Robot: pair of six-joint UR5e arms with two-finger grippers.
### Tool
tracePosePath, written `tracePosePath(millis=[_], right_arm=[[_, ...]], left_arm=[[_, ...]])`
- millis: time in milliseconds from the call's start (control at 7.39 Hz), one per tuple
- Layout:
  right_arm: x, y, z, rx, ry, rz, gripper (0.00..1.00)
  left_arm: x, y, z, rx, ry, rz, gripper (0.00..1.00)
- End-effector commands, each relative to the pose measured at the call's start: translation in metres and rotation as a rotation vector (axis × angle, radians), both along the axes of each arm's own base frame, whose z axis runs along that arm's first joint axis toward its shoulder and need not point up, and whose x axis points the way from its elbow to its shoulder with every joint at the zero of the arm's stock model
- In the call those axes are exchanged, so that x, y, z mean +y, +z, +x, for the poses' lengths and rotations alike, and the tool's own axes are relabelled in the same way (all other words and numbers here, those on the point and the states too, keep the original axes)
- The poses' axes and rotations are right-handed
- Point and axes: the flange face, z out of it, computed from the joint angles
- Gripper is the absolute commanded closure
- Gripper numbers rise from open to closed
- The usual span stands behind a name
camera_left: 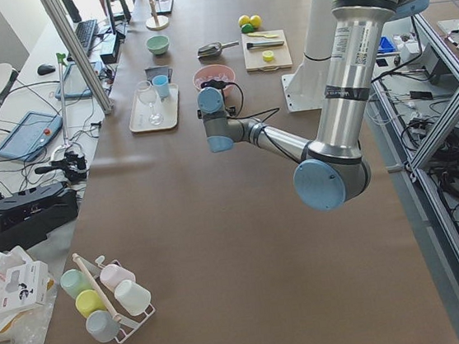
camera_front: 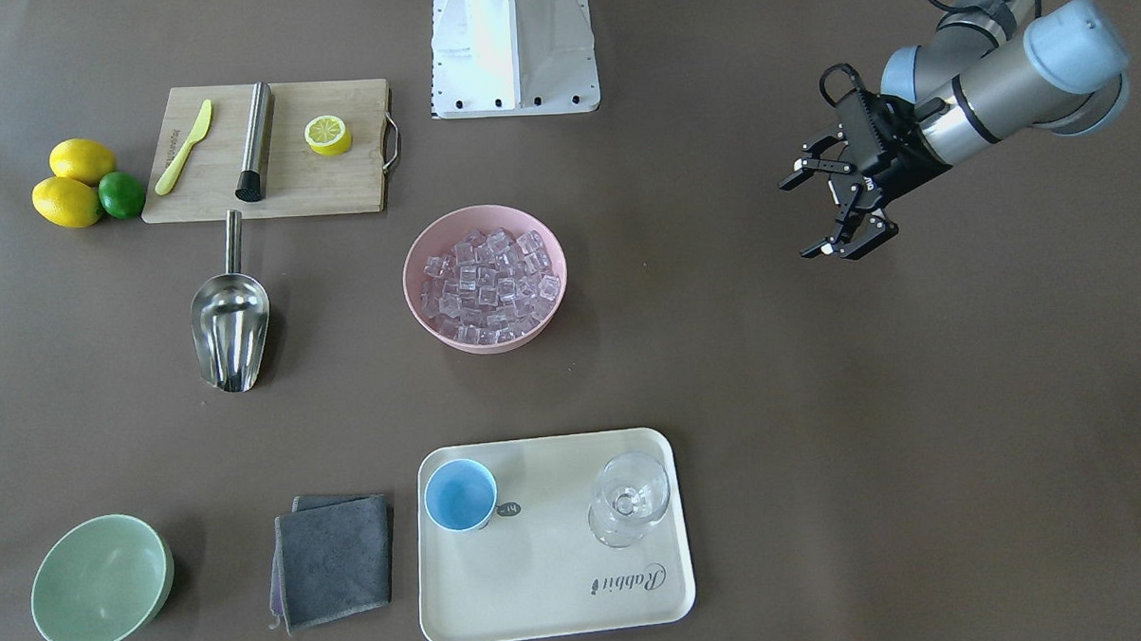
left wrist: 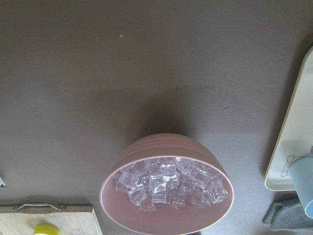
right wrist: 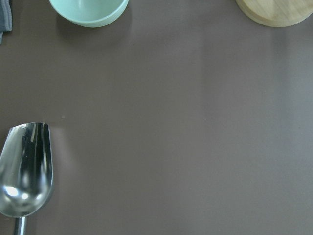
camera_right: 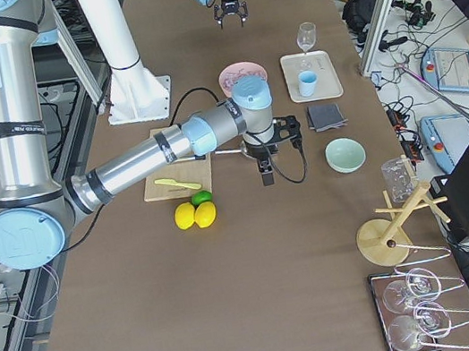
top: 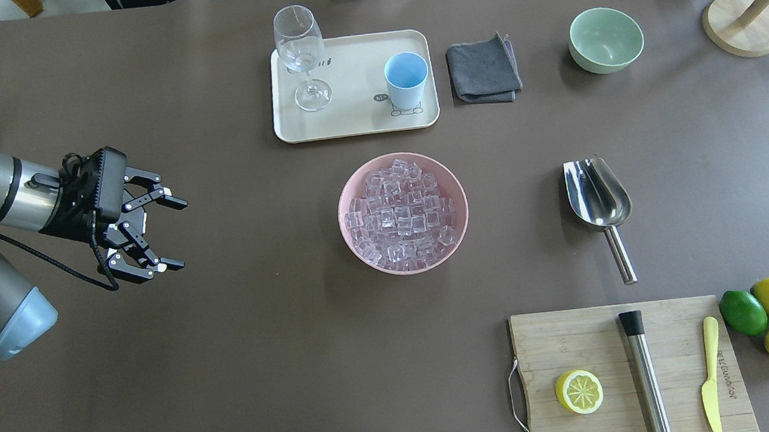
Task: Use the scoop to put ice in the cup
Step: 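Move the left gripper beside the pink bowl while the right gripper reaches the metal scoop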
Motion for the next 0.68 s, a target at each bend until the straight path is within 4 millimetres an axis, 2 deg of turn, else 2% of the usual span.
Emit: tracePosePath(millis=[0,135,406,541], right_arm=[[-0.005,-0.039,-0.07,-0.034,0.019,-0.088,0.0],[-0.001,-0.046,-0.099,-0.04,0.003,-0.122,0.0],[0.01,-0.054,-0.149,-0.024,-0.015,-0.177,0.01],[0.023,-0.055,-0.184,0.02,-0.021,-0.182,0.01]], left_arm=[[-0.01,-0.003,0.021,0.02,0.005,0.024,0.01],[-0.003,-0.002,0.023,0.042,0.015,0.044,0.01],[0.004,0.013,0.034,0.065,0.014,0.063,0.01],[0.01,0.006,0.04,0.093,0.015,0.067,0.01]])
